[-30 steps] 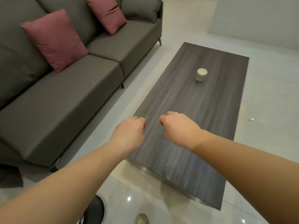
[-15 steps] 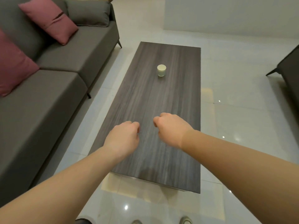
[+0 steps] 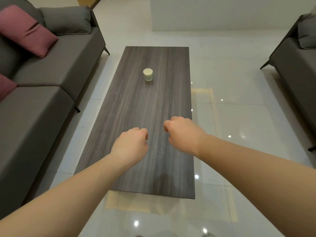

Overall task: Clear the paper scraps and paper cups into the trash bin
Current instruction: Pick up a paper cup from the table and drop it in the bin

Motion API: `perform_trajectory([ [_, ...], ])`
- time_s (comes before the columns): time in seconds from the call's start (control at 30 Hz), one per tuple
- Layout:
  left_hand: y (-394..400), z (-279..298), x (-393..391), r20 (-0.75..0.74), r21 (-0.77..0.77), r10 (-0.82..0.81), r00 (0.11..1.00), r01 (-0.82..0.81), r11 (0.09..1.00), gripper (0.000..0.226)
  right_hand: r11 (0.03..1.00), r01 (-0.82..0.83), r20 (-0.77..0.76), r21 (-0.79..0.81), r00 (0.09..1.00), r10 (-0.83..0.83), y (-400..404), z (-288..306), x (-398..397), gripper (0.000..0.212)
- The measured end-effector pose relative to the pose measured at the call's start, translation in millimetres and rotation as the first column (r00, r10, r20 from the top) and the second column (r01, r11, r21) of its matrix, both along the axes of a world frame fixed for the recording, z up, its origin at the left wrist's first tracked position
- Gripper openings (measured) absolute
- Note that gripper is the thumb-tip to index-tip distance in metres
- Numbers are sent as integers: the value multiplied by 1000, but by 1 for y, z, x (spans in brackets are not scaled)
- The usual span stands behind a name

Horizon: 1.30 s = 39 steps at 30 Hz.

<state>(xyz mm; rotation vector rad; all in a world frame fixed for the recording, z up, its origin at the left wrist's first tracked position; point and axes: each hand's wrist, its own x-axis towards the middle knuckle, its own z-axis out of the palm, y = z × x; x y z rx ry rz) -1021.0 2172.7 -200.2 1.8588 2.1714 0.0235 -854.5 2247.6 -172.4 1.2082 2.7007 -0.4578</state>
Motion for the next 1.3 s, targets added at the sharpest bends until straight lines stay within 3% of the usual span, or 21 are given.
perform_trajectory([
  [0.57,80,1,112,-16,22,21,1000,-20,1000,15,999,-25,-3,-28,1000,25,76,-13,109,23],
  [0.87,144,-18,110,5,-4,103,995,-103,995,14,997,-57,-8,-53,998,56,140,-31,107,20],
  [1.3,285,-24,69,38,-21,164,986,-164,986,13,993,-90,33,-79,995,93,297,-36,66,23],
])
